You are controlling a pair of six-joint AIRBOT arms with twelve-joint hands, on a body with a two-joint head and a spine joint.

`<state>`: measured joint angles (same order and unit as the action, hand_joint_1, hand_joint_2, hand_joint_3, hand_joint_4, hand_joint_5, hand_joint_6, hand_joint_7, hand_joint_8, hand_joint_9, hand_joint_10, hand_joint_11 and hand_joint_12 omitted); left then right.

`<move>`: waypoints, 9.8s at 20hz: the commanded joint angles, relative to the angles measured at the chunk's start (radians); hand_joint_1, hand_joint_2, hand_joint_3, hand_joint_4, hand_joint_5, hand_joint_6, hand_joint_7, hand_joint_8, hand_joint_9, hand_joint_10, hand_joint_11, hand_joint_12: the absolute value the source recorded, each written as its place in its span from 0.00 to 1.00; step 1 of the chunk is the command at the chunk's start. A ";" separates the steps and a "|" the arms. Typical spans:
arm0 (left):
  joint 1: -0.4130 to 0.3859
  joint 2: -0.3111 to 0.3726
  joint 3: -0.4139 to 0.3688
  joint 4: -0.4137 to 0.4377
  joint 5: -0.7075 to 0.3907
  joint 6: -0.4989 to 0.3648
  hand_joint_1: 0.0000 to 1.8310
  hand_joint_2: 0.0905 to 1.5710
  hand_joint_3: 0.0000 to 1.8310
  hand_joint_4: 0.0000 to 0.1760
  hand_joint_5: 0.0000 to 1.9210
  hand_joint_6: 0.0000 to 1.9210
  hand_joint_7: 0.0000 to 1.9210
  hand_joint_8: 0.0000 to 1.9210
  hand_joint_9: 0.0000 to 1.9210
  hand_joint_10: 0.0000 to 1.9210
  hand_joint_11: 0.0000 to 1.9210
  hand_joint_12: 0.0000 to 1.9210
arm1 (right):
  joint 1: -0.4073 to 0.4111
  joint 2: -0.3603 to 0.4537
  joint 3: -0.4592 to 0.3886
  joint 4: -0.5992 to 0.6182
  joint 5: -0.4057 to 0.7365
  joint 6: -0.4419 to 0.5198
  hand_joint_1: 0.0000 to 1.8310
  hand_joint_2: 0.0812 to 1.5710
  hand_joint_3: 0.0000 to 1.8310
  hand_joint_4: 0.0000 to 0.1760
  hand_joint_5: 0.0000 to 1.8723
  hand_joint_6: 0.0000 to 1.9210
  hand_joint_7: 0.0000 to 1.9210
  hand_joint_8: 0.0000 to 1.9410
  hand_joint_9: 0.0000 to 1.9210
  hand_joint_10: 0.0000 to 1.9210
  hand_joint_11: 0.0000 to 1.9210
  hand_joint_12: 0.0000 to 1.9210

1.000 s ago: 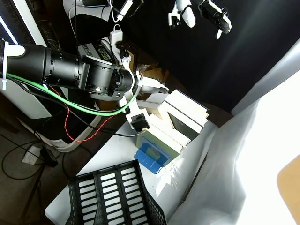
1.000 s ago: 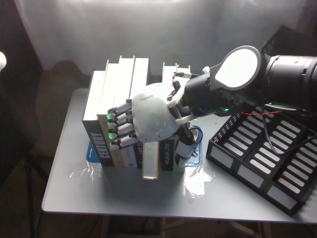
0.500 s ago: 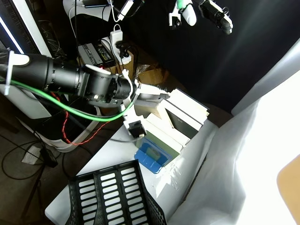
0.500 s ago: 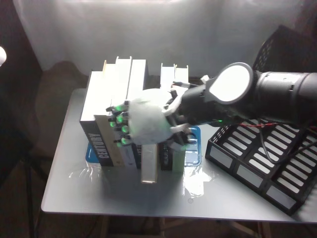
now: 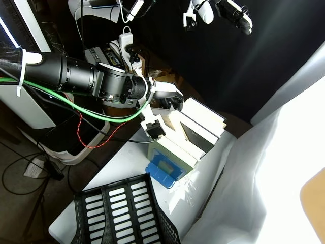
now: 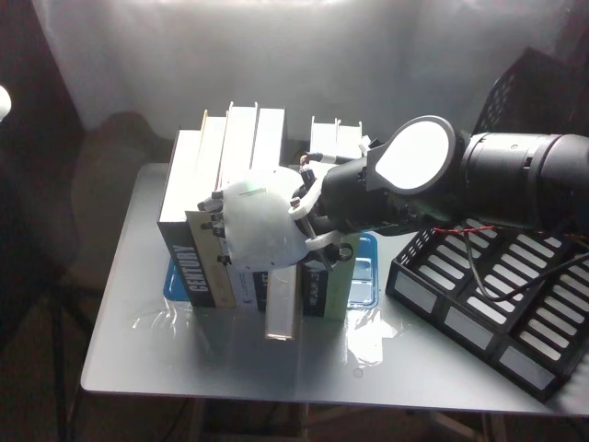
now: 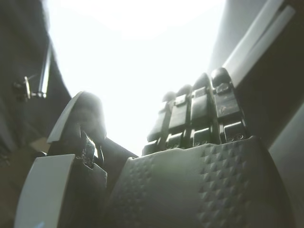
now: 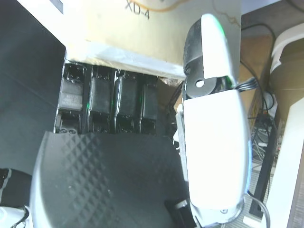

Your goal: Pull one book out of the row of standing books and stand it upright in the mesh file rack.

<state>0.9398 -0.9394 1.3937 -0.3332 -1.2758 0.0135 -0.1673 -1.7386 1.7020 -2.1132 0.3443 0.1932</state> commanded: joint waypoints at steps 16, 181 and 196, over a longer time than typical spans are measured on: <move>-0.004 0.004 0.004 -0.053 -0.131 -0.006 0.24 0.88 0.00 0.05 0.00 0.00 0.00 0.00 0.00 0.00 0.00 0.00 | 0.014 0.069 -0.062 0.046 0.075 0.029 0.69 0.68 0.00 0.00 0.50 0.57 0.60 0.38 0.44 0.56 0.23 0.87; -0.214 -0.097 -0.039 0.339 0.002 -0.006 0.08 0.89 0.00 0.23 0.00 0.00 0.00 0.00 0.00 0.00 0.00 0.00 | -0.268 0.827 -0.419 1.662 0.548 -0.275 0.10 0.84 0.01 0.04 0.00 0.00 0.00 0.00 0.00 0.00 0.00 0.00; -0.217 -0.070 -0.076 0.433 0.055 -0.006 0.09 0.85 0.00 0.21 0.00 0.00 0.00 0.00 0.00 0.00 0.00 0.00 | -0.510 0.818 -0.492 1.993 0.789 -0.388 0.04 0.80 0.00 0.10 0.00 0.00 0.00 0.00 0.00 0.00 0.00 0.00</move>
